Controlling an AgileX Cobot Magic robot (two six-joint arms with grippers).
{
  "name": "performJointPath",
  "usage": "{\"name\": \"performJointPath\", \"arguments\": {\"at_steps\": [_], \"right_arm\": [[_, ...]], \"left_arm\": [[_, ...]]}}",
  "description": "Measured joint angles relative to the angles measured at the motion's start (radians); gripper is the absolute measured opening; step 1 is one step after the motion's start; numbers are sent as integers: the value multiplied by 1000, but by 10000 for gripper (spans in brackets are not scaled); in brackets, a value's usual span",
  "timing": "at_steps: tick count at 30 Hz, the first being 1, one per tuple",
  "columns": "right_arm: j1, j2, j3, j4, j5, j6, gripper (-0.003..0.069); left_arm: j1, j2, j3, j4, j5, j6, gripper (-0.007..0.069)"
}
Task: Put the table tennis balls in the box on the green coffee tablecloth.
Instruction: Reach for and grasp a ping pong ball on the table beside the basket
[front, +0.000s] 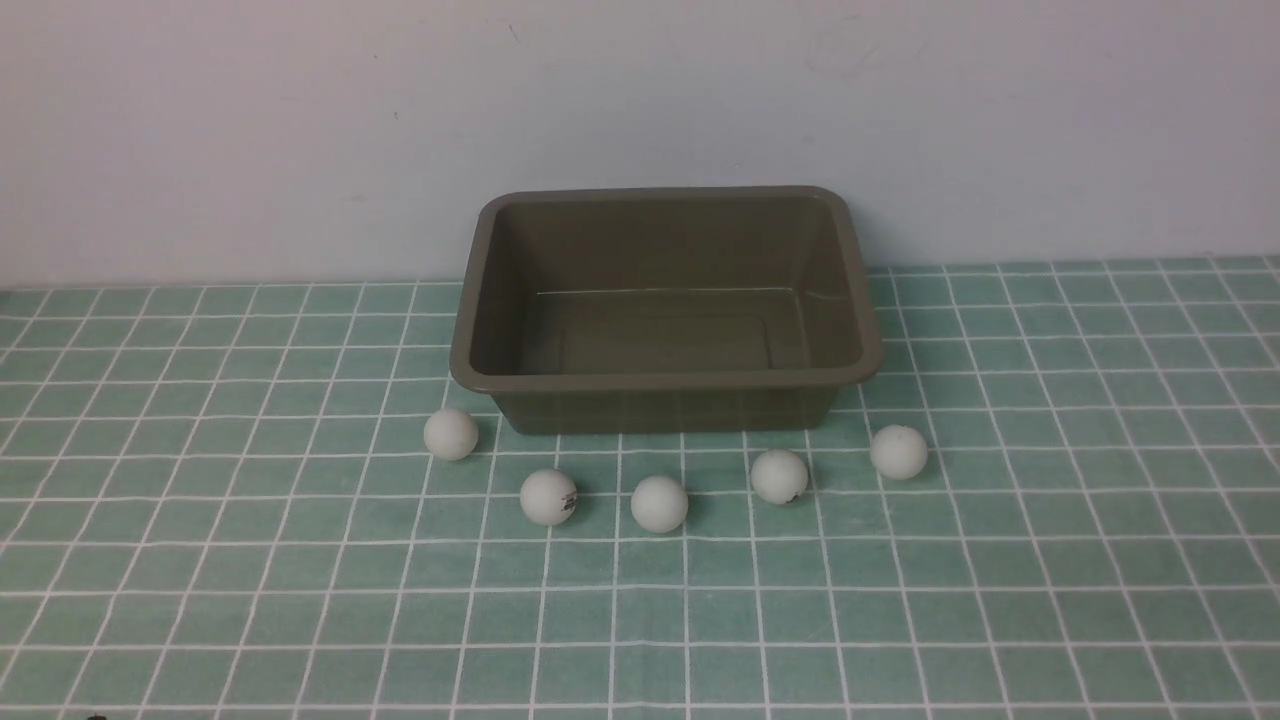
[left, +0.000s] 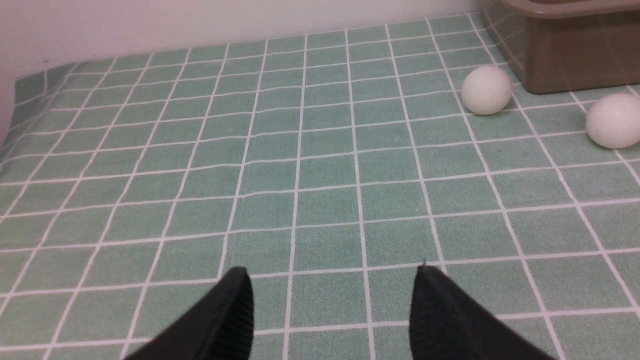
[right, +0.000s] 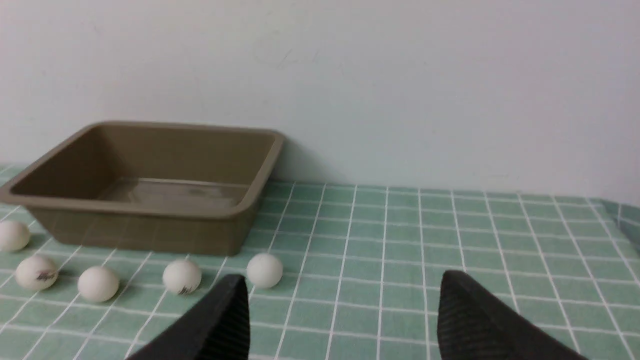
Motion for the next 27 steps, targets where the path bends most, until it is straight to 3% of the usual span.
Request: {"name": "performJointPath", "arguments": {"at_steps": [27], "right_arm": [[0, 0, 3, 70, 76, 1, 462]], "left_arm": [[0, 0, 0, -11, -13, -2, 384]]}}
